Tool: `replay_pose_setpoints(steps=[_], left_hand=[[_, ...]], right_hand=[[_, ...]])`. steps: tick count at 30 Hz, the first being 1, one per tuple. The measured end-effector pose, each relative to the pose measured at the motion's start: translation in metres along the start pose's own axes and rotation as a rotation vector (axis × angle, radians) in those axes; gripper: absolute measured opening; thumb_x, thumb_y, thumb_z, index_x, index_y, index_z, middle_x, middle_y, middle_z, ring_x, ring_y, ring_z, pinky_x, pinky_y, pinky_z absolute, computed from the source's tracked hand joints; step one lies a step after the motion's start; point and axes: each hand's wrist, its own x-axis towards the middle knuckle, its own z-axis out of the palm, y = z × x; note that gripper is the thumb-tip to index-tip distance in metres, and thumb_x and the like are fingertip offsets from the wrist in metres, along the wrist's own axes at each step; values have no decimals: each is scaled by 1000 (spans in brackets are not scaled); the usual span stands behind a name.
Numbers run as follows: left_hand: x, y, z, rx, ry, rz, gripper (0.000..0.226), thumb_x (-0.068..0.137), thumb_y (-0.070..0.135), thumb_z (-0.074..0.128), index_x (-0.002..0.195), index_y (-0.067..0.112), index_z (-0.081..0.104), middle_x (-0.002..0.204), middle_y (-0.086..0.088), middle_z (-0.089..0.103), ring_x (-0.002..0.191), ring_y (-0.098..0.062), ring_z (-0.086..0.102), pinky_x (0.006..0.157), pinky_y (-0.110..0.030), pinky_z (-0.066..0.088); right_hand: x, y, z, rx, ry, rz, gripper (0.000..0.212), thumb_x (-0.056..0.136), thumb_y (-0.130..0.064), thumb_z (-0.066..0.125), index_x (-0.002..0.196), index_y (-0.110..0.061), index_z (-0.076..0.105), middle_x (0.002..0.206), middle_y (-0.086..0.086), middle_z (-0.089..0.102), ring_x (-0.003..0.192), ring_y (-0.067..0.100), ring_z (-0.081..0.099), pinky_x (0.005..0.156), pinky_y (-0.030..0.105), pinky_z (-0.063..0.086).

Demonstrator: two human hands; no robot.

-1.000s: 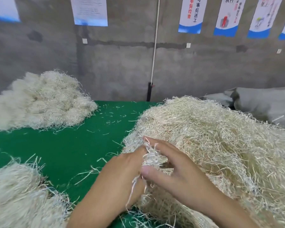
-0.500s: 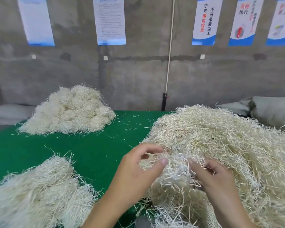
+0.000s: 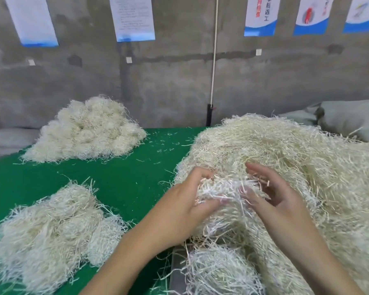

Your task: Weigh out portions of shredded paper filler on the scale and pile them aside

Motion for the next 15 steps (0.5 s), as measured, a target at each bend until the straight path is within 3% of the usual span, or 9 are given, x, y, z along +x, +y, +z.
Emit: replay_pose_setpoints(steps=[2,5,7,10,11,13,15], left_hand=[[1,-2,2,-29,22,33,42,86,71,41,120,47,42,86,24,64,64,9,55,59,-11,45],[5,-3,7,-81,50,64,40,92,60,39,111,31,60,102,22,59,93,5,56,79,-23,46],[6,-1,11,-109,60,48,39,94,56,39,100,25,62,94,16,58,88,-1,56,76,-27,46],[1,-2,15,-151,4,-24,32,91,62,43,114,45,55,99,34,58,81,7,59,68,-12,42],[-4,-4,16,-134,-21,-25,33,89,66,42,120,55,48,112,42,53,94,14,57,76,-9,41],[-16,-10,18,-79,-108,1,42,86,76,36,127,67,35,133,49,34,120,25,36,97,-14,35],[-29,-16,23,-12,-270,-8,55,80,87,33,131,74,21,137,57,13,125,32,15,110,-23,25]], right_hand=[[-6,1,-3,-63,-10,-76,31,90,-55,60,120,-58,56,131,-42,47,122,-15,44,94,18,36],[-14,5,-5,-176,-127,-110,36,76,-70,56,111,-62,55,118,-56,43,112,-31,39,84,7,30],[-16,8,-4,-204,-208,-79,37,71,-78,60,105,-71,50,111,-61,42,108,-33,40,77,2,34],[-18,19,-2,-212,-241,-59,29,71,-64,67,97,-71,58,105,-53,54,102,-26,51,81,2,44],[-18,22,-3,-204,-229,-34,24,72,-61,68,95,-66,62,104,-50,57,101,-25,52,82,3,44],[-22,30,-5,-160,-245,13,22,76,-58,67,97,-55,69,104,-40,64,100,-19,58,81,5,44],[-27,40,-1,-172,-307,45,22,78,-58,63,97,-49,71,102,-29,68,98,-9,62,78,6,43]])
